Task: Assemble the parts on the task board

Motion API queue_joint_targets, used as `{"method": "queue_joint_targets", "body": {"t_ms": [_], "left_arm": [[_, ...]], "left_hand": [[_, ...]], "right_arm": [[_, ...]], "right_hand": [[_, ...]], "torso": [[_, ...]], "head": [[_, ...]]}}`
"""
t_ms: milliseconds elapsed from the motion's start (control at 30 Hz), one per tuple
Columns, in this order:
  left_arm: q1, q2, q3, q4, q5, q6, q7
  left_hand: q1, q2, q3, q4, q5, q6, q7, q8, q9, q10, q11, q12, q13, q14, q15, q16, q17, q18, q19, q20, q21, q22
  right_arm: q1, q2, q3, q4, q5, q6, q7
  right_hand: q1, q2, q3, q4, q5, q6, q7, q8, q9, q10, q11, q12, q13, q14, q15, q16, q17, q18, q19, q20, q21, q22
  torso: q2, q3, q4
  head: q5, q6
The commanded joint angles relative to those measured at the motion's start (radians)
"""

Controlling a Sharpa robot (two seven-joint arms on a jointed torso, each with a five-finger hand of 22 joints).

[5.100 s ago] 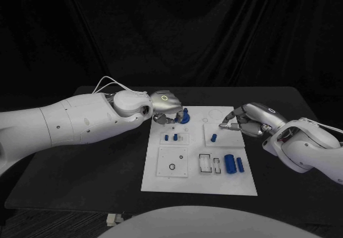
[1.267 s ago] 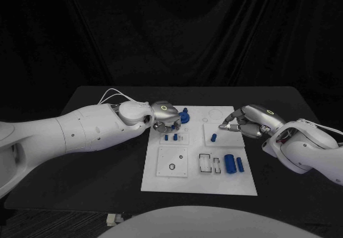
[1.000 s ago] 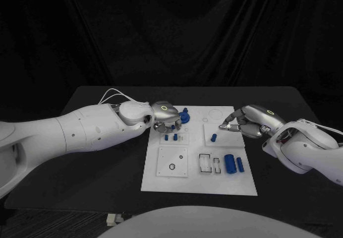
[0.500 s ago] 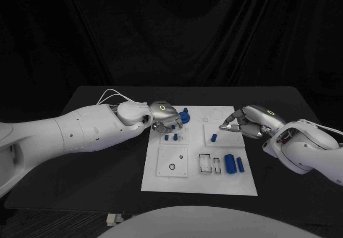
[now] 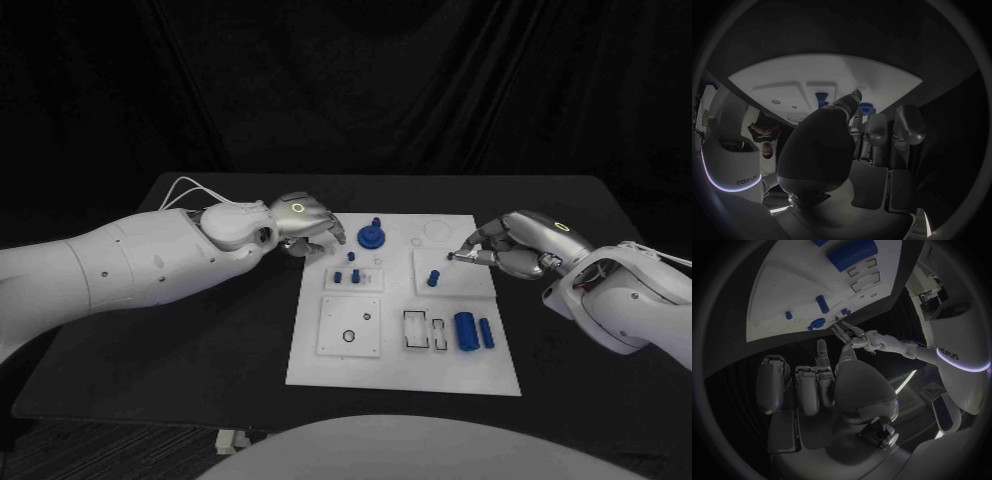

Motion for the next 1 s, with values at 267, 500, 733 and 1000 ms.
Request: {"method": "queue_joint_targets", "body": {"t_ms": [267, 500, 733, 1000], "left_arm": [[0.056, -0.11, 0.002, 0.042, 0.002, -0.22, 0.08], [0.07, -0.193, 0.001, 0.108, 0.091, -0.264, 0.033], [0.071, -0.24, 0.001, 0.182, 0.445, -0.243, 0.129], [0.05, -0.258, 0.001, 0.233, 1.314, 0.003, 0.442]], "left_hand": [[0.01, -0.008, 0.021, 0.048, -0.015, 0.056, 0.006, 0.015, -0.007, 0.077, -0.04, 0.077, 0.0, 0.012, 0.008, 0.009, 0.003, 0.009, 0.006, 0.013, 0.001, 0.144], [-0.07, -0.008, 0.029, 0.146, -0.018, 0.059, 0.011, 0.006, -0.019, 0.109, -0.024, 0.105, -0.002, 0.004, 0.008, -0.005, -0.019, 0.012, 0.002, 0.013, -0.014, 0.141], [-0.257, 0.037, 0.012, 0.183, 0.01, 0.022, 0.057, -0.022, -0.048, 0.039, 0.049, 0.109, -0.01, -0.336, 0.048, -0.298, -0.368, 0.079, -0.335, 0.035, -0.574, 0.01], [-0.249, 0.061, -0.093, 0.188, 0.279, 0.0, 0.189, -0.017, -0.068, -0.162, 0.123, 0.08, -0.039, -0.957, 0.18, -0.718, -0.58, 0.005, -0.86, 0.076, -0.933, -0.089]], "right_arm": [[0.076, -0.008, 0.002, -0.003, -0.049, -0.034, -0.056], [0.137, 0.021, 0.002, -0.026, -0.219, 0.021, -0.129], [0.16, 0.075, 0.002, -0.089, -0.42, 0.111, -0.172], [0.146, 0.154, 0.002, -0.173, -0.504, 0.205, -0.173]], "right_hand": [[0.155, -0.027, 0.014, -0.058, 0.01, 0.011, -0.003, -0.002, -0.002, -0.064, -0.004, -0.185, -0.156, 0.072, -0.012, -0.044, 0.181, 0.029, -0.025, -0.004, -0.059, 0.171], [0.378, -0.069, 0.09, -0.038, -0.15, -0.001, 0.009, -0.037, -0.019, -0.375, -0.001, -1.112, -0.915, 0.06, -0.001, -0.094, 0.135, 0.037, -0.037, -0.006, -0.125, 0.15], [0.399, -0.138, 0.136, 0.001, -0.188, -0.09, -0.04, -0.109, -0.061, -0.467, 0.041, -1.33, -1.103, 0.064, 0.003, -0.089, 0.142, 0.03, -0.019, 0.008, -0.098, 0.163], [0.406, -0.227, 0.31, 0.002, -0.145, -0.092, -0.064, -0.132, -0.106, -0.437, 0.03, -1.389, -1.207, 0.073, -0.008, -0.059, 0.173, 0.022, -0.005, -0.002, -0.068, 0.181]], "torso": [[-0.003, -0.0008, 0.0003], [-0.002, -0.0016, 0.001], [0.0, -0.0012, 0.0002], [0.0, -0.003, 0.0033]], "head": [[-0.005, 0.0], [-0.009, 0.0], [-0.02, 0.0], [-0.036, 0.0]]}}
